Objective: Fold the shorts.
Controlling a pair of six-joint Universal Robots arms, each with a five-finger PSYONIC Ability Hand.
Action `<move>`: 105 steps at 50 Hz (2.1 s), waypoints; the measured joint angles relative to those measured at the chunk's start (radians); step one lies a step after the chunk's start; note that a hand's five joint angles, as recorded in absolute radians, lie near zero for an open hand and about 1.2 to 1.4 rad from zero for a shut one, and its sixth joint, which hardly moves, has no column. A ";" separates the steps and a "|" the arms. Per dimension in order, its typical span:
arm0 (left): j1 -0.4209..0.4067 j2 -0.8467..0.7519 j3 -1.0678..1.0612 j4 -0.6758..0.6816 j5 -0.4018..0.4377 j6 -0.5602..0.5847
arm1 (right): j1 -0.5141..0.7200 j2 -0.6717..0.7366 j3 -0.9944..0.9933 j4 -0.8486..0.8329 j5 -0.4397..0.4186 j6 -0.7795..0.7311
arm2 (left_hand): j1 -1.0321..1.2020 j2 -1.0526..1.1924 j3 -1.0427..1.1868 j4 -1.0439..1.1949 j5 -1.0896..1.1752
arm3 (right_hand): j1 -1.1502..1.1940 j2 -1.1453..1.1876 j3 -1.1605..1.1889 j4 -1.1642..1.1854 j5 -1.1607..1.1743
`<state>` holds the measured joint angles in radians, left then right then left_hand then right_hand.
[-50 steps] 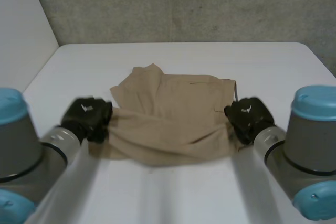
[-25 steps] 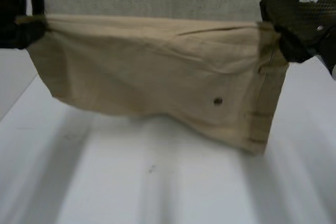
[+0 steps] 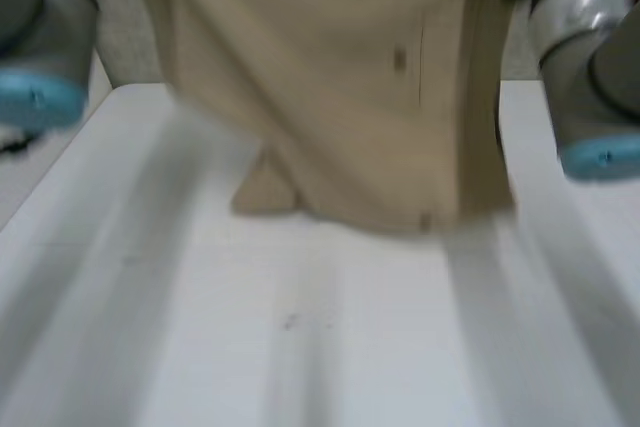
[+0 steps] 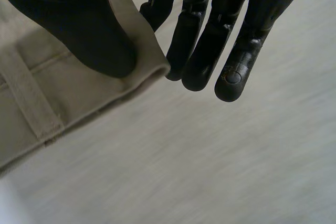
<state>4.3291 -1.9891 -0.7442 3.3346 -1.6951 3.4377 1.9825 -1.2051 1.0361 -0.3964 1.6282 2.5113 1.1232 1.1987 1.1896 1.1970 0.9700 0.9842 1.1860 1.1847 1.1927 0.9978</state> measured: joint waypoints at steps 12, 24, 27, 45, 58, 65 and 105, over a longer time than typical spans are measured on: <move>-0.014 0.257 -0.270 0.223 -0.064 0.016 | 0.020 -0.098 0.129 -0.098 0.006 -0.006 | 0.000 0.000 0.000 0.000 0.000 | 0.000 0.000 0.000 0.000 0.000; -0.012 0.245 -0.834 0.227 -0.010 0.005 | 0.051 0.024 0.326 0.071 -0.046 -0.004 | 0.000 0.000 0.000 0.000 0.000 | 0.000 0.000 0.000 0.000 0.001; -0.015 0.187 -0.916 0.233 -0.006 0.005 | 0.056 0.109 0.346 0.096 -0.056 -0.008 | 0.000 0.000 0.000 0.000 0.000 | 0.000 0.000 0.000 0.000 0.001; -0.062 0.181 -1.139 -0.001 -0.012 0.025 | 0.042 0.118 0.474 0.352 -0.058 -0.029 | 0.000 0.001 0.000 0.000 0.000 | 0.000 0.000 0.000 0.000 0.001; -0.050 0.368 -1.223 -0.274 -0.003 0.050 | 0.041 -0.052 0.639 0.384 -0.070 -0.087 | 0.000 0.001 0.000 0.000 0.000 | 0.000 0.000 0.000 0.000 0.001; -0.092 0.446 -1.314 -0.391 0.001 0.105 | 0.024 -0.132 0.774 0.570 -0.067 -0.323 | -0.102 -0.128 -0.125 -0.128 -0.095 | 0.000 0.000 0.000 0.000 0.001; -0.062 -0.492 -0.205 -0.207 0.284 0.405 | 0.014 -0.058 0.798 0.439 -0.067 -0.256 | -0.015 -0.125 -0.130 -0.132 -0.088 | 0.000 0.000 0.000 0.000 0.001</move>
<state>4.2666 -2.4811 -0.9492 3.1272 -1.4110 3.8424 1.9969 -1.2632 1.8344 0.0424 1.5616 2.2549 1.1086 1.0741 1.0591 1.0653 0.8821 0.9842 1.1861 1.1846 1.1929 0.9991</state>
